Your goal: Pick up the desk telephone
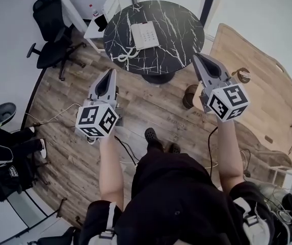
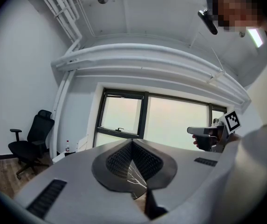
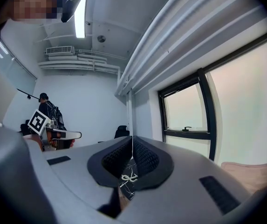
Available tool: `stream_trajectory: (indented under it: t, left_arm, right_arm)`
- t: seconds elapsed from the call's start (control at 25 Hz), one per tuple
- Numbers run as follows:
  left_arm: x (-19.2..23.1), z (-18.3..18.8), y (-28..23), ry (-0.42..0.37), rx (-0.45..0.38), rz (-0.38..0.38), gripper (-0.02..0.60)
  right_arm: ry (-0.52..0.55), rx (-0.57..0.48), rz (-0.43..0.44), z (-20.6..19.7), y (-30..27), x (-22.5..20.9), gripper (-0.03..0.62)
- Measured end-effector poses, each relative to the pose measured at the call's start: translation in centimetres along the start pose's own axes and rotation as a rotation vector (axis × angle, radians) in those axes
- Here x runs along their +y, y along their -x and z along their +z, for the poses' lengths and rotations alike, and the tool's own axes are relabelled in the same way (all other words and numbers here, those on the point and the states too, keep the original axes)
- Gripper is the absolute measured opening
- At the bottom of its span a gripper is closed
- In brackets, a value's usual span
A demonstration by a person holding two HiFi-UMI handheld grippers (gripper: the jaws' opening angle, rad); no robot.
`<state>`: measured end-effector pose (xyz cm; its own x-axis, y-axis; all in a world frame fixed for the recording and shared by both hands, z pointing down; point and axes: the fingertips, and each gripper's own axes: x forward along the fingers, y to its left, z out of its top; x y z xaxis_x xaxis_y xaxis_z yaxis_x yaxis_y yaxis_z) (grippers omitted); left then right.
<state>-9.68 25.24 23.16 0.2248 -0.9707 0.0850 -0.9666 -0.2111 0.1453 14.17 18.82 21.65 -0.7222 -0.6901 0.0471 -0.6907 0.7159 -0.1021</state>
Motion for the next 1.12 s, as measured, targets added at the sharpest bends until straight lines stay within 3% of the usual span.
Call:
stream_trajectory:
  t: [0.56,0.8,1.12]
  left_arm:
    - [7.5,1.5,-5.9,-0.029,0.013,-0.086,0.014]
    - [8.5,1.6,-7.9,-0.032,0.021,-0.144,0.014]
    - [9.6,0.3,-9.4,-0.013,0.054,-0.160,0.014]
  right_arm:
    - [0.011,0.016,-0.090,0.9,-9.0,0.2,0.031]
    - [0.011,0.015,-0.122,0.9,-10.7,0.6,0.031]
    - [-0.010,0.047,-0.145,-0.7,-11.8,-0.1,0.031]
